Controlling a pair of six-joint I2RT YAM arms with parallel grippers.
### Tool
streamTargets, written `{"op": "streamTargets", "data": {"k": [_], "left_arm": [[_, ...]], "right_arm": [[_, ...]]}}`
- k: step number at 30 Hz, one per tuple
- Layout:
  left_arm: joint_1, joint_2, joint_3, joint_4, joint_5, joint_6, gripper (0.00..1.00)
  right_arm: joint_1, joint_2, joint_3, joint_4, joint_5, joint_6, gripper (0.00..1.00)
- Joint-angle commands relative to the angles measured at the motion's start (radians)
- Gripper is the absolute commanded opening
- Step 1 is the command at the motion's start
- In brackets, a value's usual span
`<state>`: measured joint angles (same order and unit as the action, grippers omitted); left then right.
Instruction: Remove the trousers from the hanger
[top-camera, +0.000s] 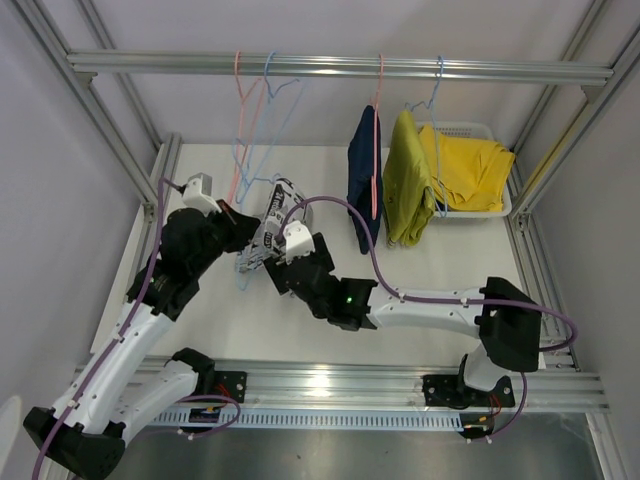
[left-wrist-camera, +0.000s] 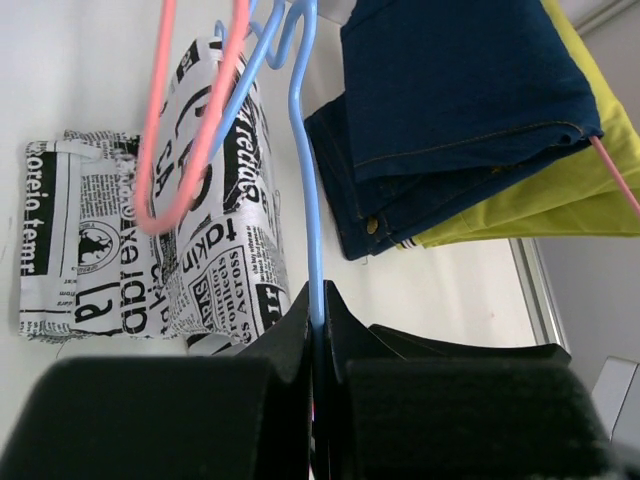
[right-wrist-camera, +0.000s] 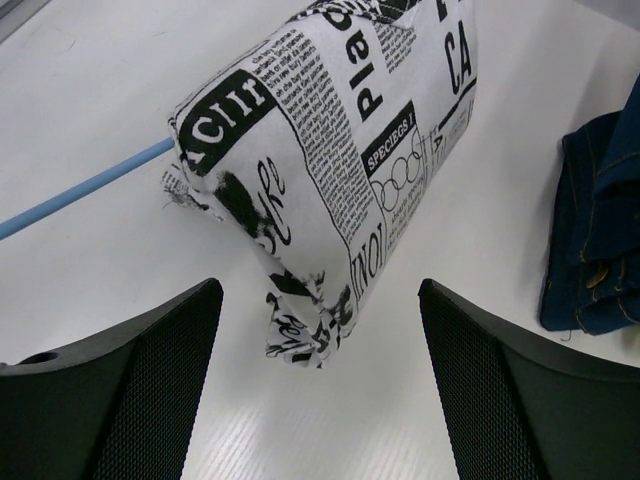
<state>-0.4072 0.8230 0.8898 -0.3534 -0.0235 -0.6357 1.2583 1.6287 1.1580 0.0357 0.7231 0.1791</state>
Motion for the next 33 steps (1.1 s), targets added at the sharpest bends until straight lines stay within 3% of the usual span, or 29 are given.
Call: {"op": "streamTargets", "data": {"k": [1,12,33], "left_arm": [[0.013,-0.035,0.020,0.059,-0.073,0.034,0.01],[0.028,-0.015,0.029,0.056,-0.023,0.036,0.01],[0.045,-0.007,0.038,0.059,0.016,0.033,0.01]], "right_arm": [[-0.013,0.029,0.039,0.116,0.012,-0.043,0.84],[-0.022,0.144,-0.024,0.383,0.108,-0.273,0.84],[-0.166,0.204,0.045,0.438,-0.005,-0.274,0.84]]}}
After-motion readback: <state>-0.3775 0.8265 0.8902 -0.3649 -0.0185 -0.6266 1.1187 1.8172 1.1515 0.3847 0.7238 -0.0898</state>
